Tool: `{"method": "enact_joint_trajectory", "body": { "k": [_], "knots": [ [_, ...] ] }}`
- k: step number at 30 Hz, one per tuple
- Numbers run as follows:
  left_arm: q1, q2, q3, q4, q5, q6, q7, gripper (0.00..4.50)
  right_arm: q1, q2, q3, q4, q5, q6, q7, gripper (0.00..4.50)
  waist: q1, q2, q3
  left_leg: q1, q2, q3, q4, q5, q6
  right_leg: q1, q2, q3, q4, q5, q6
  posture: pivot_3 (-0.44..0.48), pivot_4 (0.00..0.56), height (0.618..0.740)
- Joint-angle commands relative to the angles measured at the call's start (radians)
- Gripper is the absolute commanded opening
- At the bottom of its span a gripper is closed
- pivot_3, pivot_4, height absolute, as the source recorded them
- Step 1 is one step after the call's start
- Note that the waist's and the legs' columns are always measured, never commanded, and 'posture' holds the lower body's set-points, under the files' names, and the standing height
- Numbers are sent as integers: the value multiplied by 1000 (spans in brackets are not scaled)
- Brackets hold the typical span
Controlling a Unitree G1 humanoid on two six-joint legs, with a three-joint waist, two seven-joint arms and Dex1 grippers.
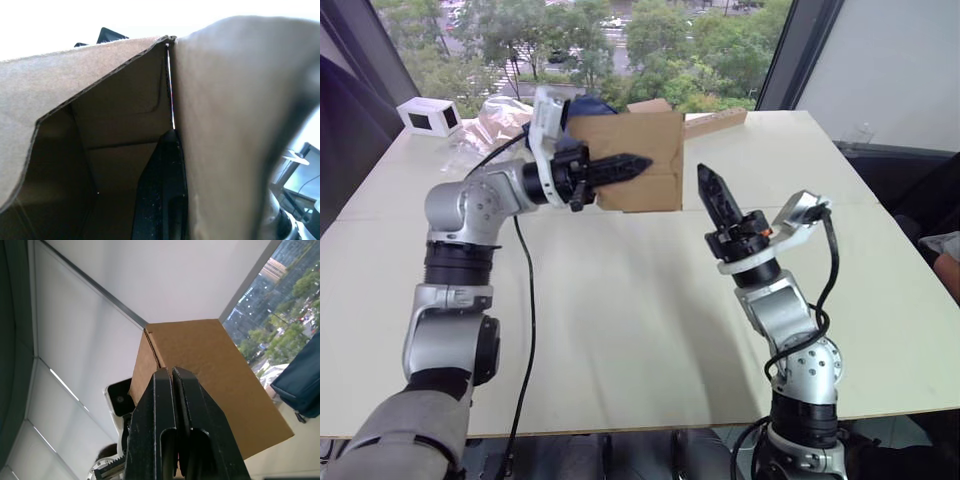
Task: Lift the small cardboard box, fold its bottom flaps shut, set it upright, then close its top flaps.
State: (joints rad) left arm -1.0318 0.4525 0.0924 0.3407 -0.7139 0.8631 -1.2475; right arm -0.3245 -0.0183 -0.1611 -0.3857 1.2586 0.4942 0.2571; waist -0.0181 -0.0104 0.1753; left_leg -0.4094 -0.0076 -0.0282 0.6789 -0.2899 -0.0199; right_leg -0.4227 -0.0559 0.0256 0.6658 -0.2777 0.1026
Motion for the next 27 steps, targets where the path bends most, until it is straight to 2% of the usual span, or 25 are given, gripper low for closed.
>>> {"method": "enact_joint_trajectory", "body": {
  "k": [1, 8, 18, 20, 24, 27],
  "knots": [
    [-8, 16, 3, -44, -19, 7, -18, 0, -19, -39, 0, -9, -30, 3, 13, 54, 0, 0, 0, 0, 0, 0, 0, 0, 0, 0, 0, 0, 0, 0, 0, 0, 150, 740],
    [-11, 10, -15, -30, 6, -7, -20, 0, -58, -82, 90, 15, -85, 61, 87, 54, -2, 0, 0, 0, 0, 0, 0, 0, 0, 0, 0, 0, 0, 0, 0, 0, 150, 740],
    [-16, 6, -52, -7, 45, -22, -41, 0, -42, -65, 161, 3, -189, 69, 120, 54, 0, 0, 0, 0, 0, 0, 0, 0, 0, 0, 0, 0, 0, 0, 0, 0, 150, 740],
    [-18, 13, -66, -6, 58, -24, -54, 0, -39, -60, 149, -2, -219, 48, 110, 54, 0, 0, 0, 0, 0, 0, 0, 0, 0, 0, 0, 0, 0, 0, 0, 0, 150, 740],
    [-14, 61, -159, -38, 147, -78, -102, 0, -20, -117, 25, -38, -198, 23, 82, 54, 2, 0, 0, 0, 0, 0, 0, 0, 0, 0, 0, 0, 0, 0, 0, 0, 150, 740],
    [-53, 129, -261, -46, 237, -136, -183, 0, 32, -242, -70, -82, -121, 83, 101, 54, 5, 0, 0, 0, -1, 0, 0, 0, 0, 0, 0, 0, 0, 0, 0, 0, 150, 740]
  ]
}}
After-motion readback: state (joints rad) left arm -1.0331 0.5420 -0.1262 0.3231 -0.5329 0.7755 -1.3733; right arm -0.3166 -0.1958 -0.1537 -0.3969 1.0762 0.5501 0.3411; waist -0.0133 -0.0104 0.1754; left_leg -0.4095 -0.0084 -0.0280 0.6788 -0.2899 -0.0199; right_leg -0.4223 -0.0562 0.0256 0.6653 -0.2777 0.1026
